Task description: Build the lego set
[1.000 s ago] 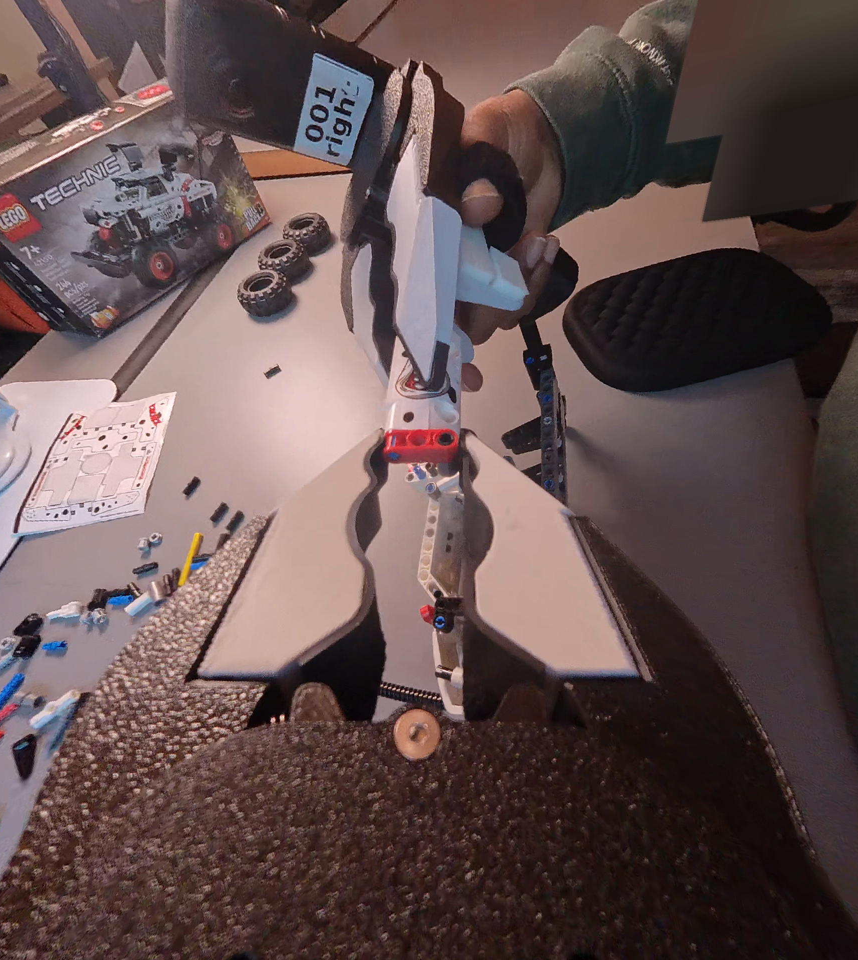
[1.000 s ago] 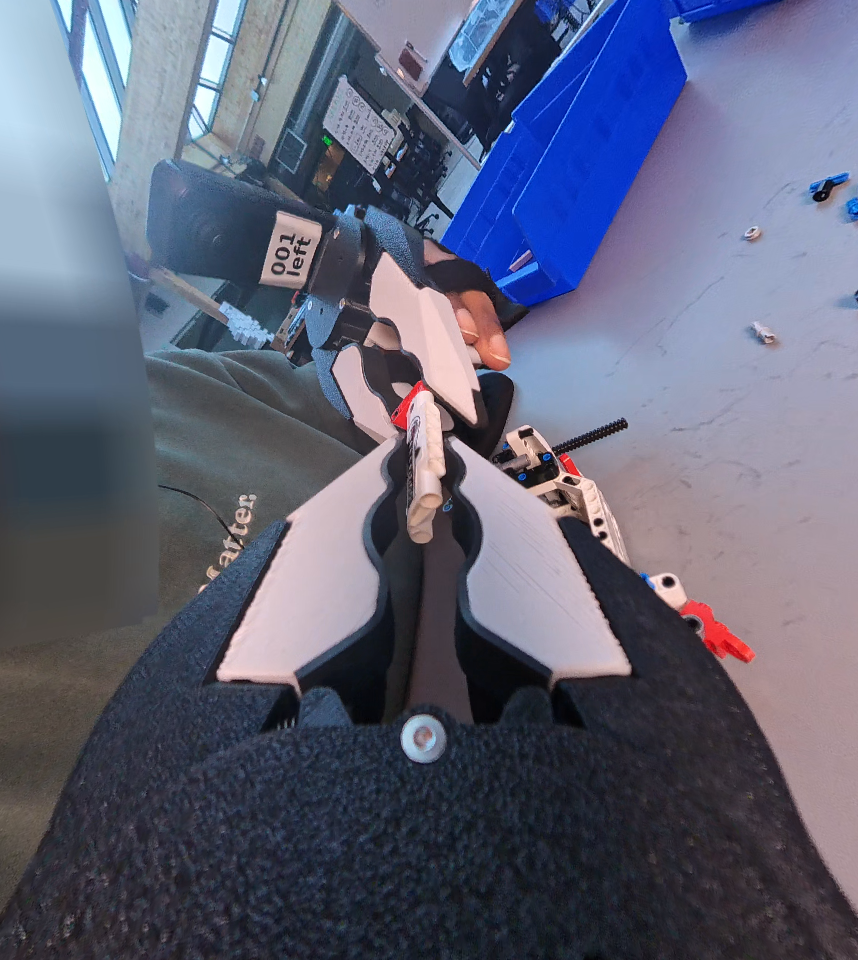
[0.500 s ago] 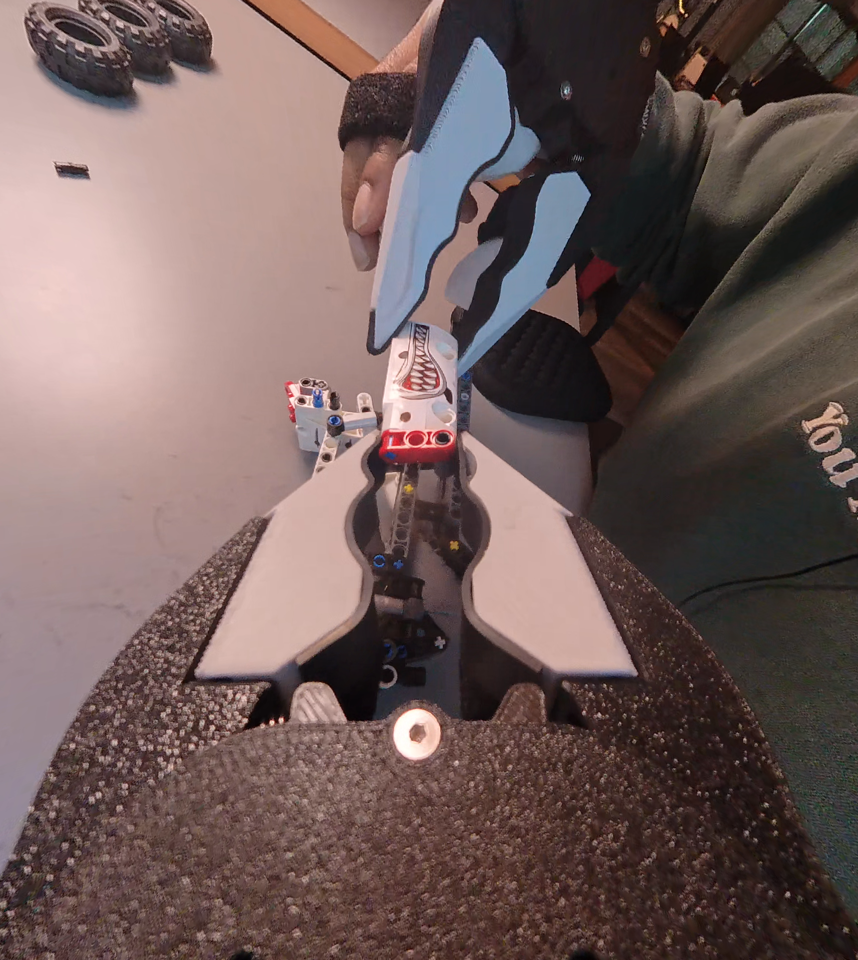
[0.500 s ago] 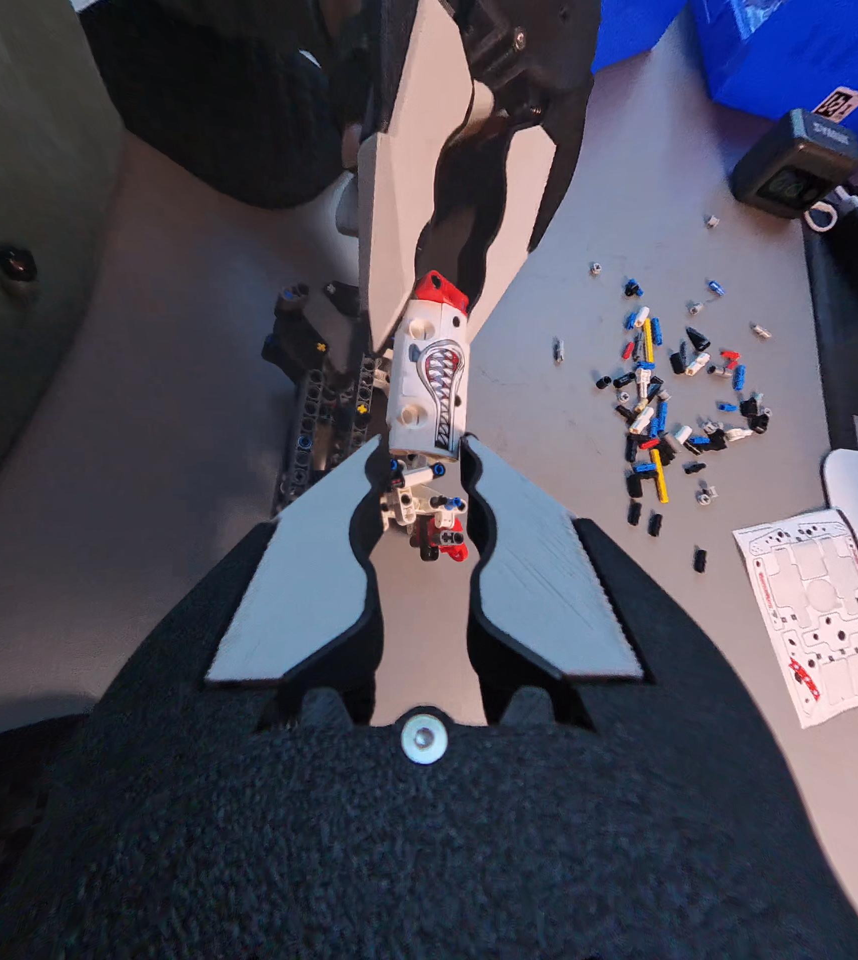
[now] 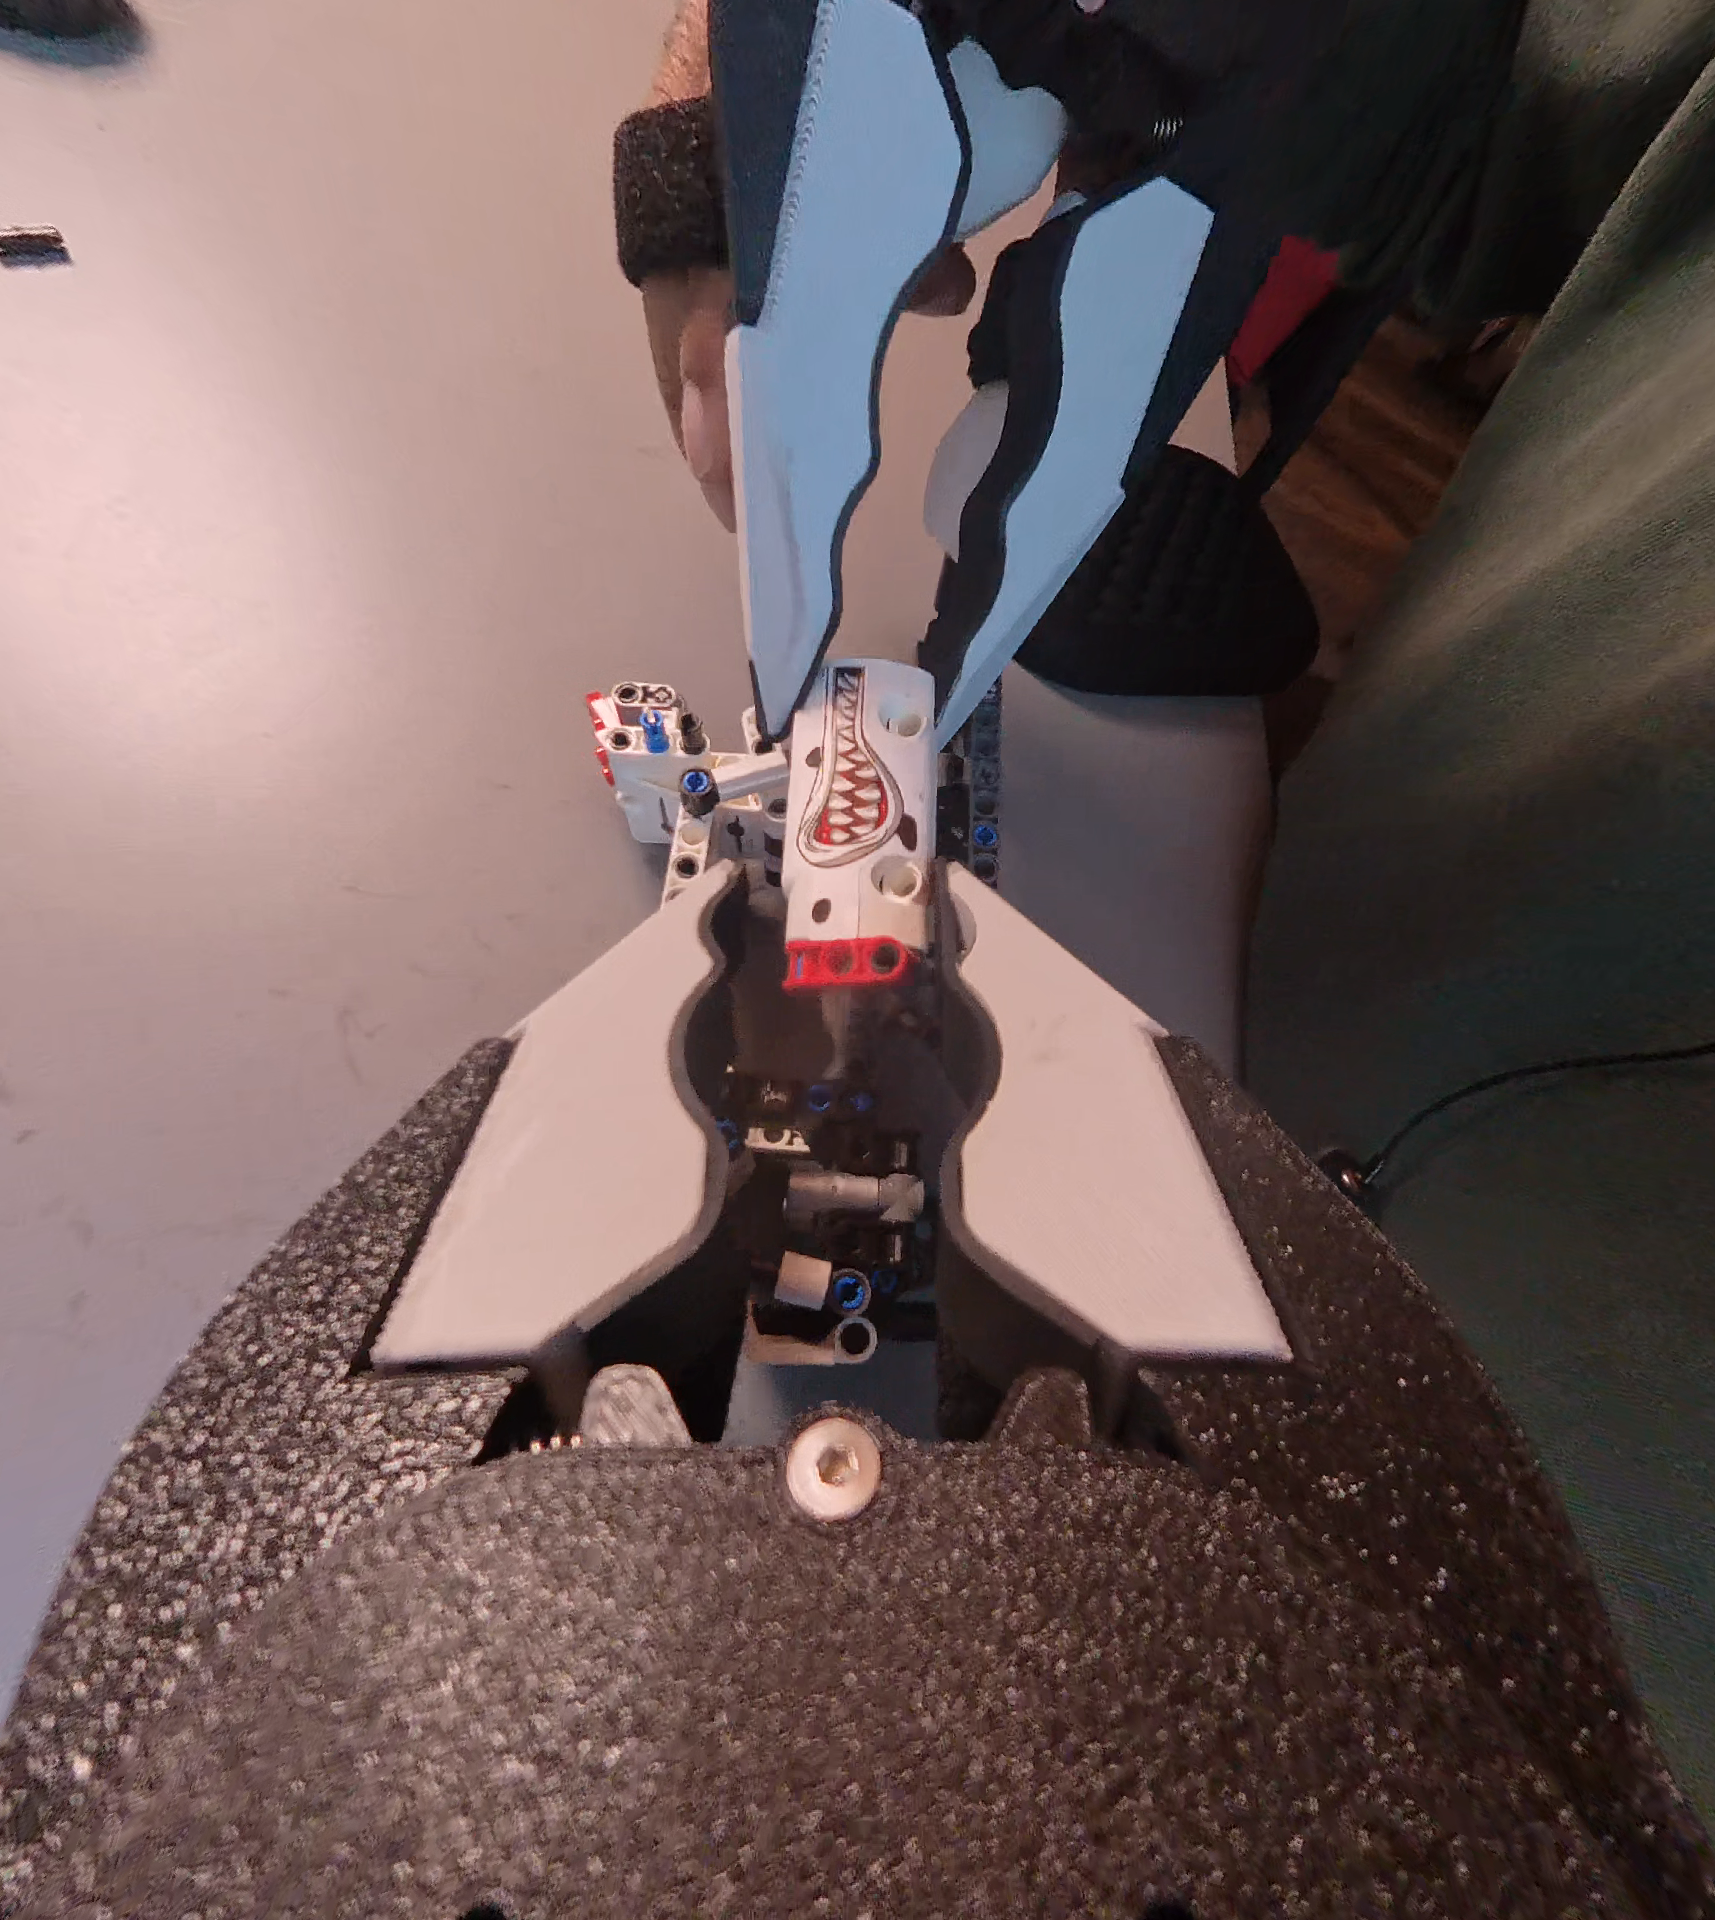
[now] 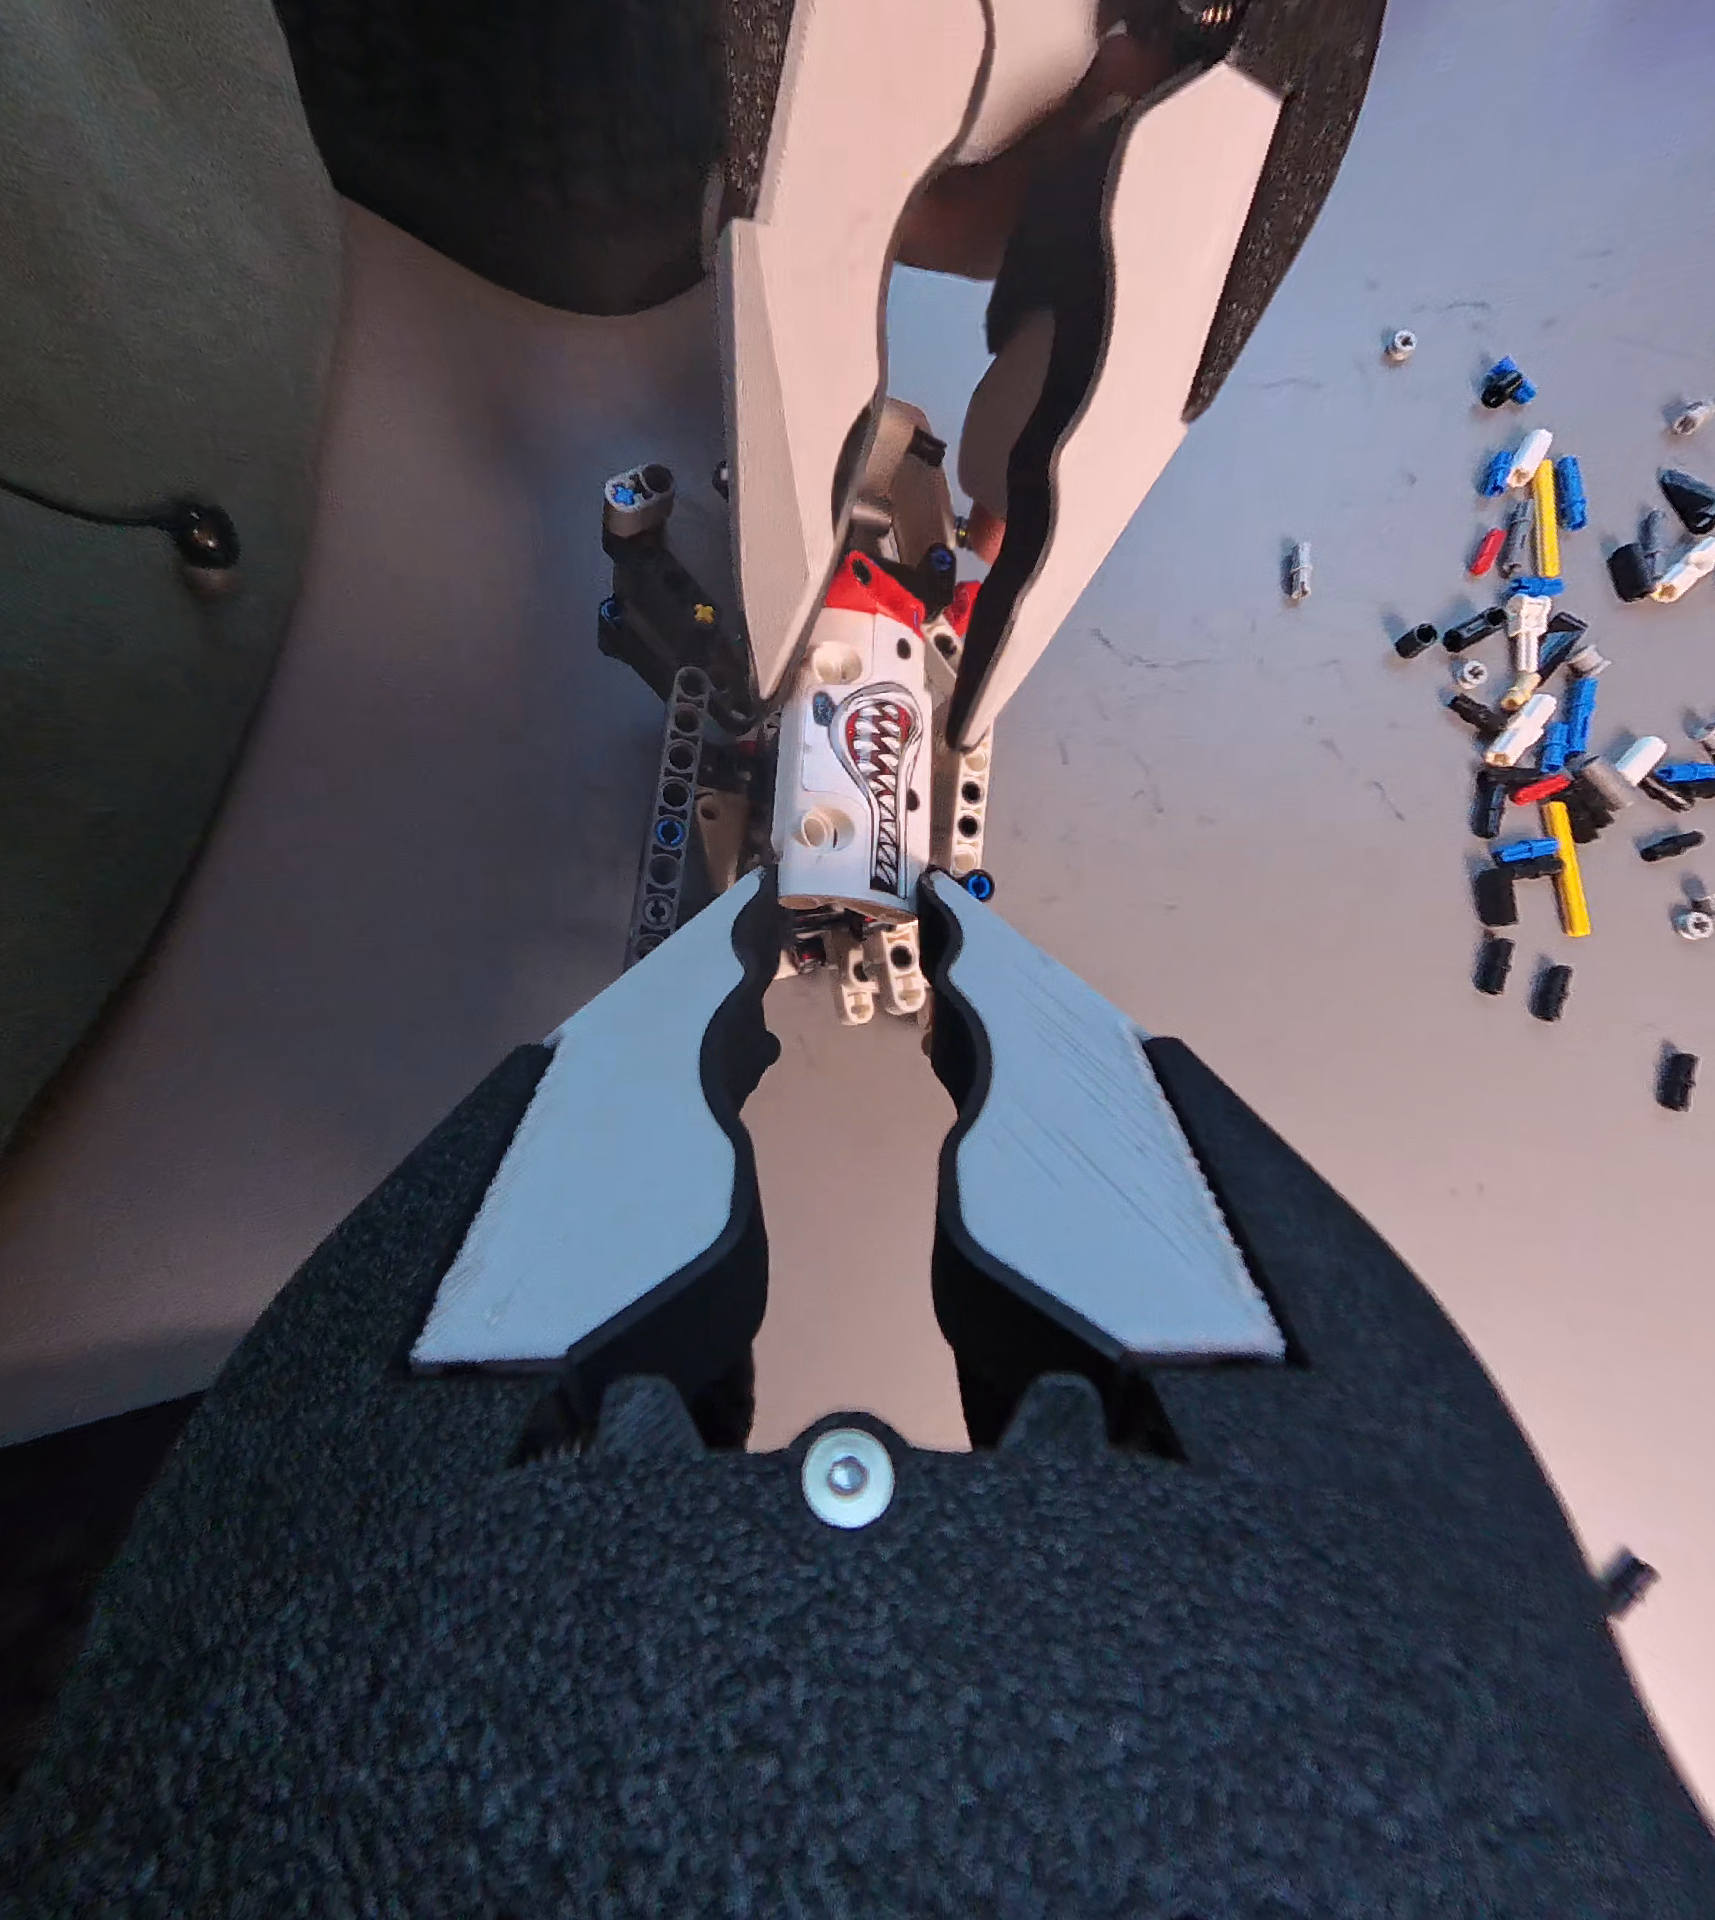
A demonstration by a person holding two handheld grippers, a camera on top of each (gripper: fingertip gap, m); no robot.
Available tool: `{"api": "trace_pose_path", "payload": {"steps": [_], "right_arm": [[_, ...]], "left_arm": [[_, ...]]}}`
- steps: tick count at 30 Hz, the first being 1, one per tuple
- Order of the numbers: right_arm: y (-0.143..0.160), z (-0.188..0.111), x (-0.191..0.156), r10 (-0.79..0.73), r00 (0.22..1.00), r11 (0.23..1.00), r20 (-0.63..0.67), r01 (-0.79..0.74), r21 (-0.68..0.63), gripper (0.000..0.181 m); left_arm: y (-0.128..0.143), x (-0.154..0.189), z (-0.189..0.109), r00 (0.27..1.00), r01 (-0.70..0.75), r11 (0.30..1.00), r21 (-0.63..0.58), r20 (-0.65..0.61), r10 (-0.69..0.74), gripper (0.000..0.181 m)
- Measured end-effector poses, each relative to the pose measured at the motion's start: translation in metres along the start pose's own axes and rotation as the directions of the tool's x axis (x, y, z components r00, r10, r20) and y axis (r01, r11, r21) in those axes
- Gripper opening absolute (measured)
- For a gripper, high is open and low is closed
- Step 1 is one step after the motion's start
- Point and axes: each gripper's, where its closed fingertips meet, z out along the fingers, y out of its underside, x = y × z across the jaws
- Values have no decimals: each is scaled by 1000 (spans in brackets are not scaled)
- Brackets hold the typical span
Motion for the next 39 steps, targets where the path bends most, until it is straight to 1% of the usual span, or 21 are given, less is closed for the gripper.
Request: {"api": "trace_pose_path", "payload": {"steps": [3, 7, 13, 16, 17, 18, 22, 24, 26, 28, 29, 32, 35, 37, 39], "right_arm": [[1, -1, 0, 19, 1000, 1000, 4, -19, 2, 25], [4, -4, -2, 62, 996, 998, 58, -63, 9, 30], [-3, -21, 1, 143, 979, 987, 145, -151, 46, 36], [-1, -14, -3, 145, 975, 989, 169, -150, 17, 34], [3, -10, -4, 137, 976, 990, 171, -138, -4, 30], [5, -7, -6, 132, 975, 991, 179, -131, -18, 27], [7, -6, -7, 159, 967, 987, 200, -162, -3, 27], [9, -5, -7, 146, 970, 989, 192, -148, -6, 27], [9, -5, -7, 128, 975, 992, 180, -129, -6, 27], [9, -5, -7, 104, 981, 995, 165, -104, -8, 27], [10, -5, -7, 90, 984, 996, 155, -90, -11, 27], [10, -5, -7, 70, 989, 997, 134, -68, -25, 27], [9, -4, -6, 73, 988, 997, 133, -69, -37, 26], [8, -3, -5, 80, 988, 996, 132, -74, -50, 26], [8, -3, -5, 79, 988, 996, 130, -71, -62, 27]], "left_arm": [[2, 0, 4, 1000, -24, 999, -26, -8, 23, 27], [4, 1, 10, 998, -60, 995, -81, 9, 61, 27], [7, -1, 10, 994, -97, 982, -163, 37, 104, 27], [7, 0, 14, 993, -107, 978, -181, 30, 114, 27], [8, -1, 15, 992, -110, 977, -185, 35, 119, 27], [8, -1, 16, 992, -112, 976, -187, 37, 121, 27], [7, -1, 15, 993, -109, 979, -174, 36, 117, 28], [8, -2, 13, 990, -122, 978, -172, 45, 131, 35], [8, -2, 11, 991, -120, 979, -163, 35, 127, 36], [7, 2, 10, 994, -109, 984, -138, 1, 110, 31], [6, 3, 10, 994, -105, 986, -127, -7, 105, 31], [2, 0, 3, 996, -91, 991, -97, -8, 90, 40], [-6, 0, -1, 997, -71, 996, -53, -17, 70, 43], [-4, 1, 1, 997, -82, 994, -73, -15, 81, 43], [2, -3, 5, 996, -90, 990, -110, 7, 91, 39]]}}
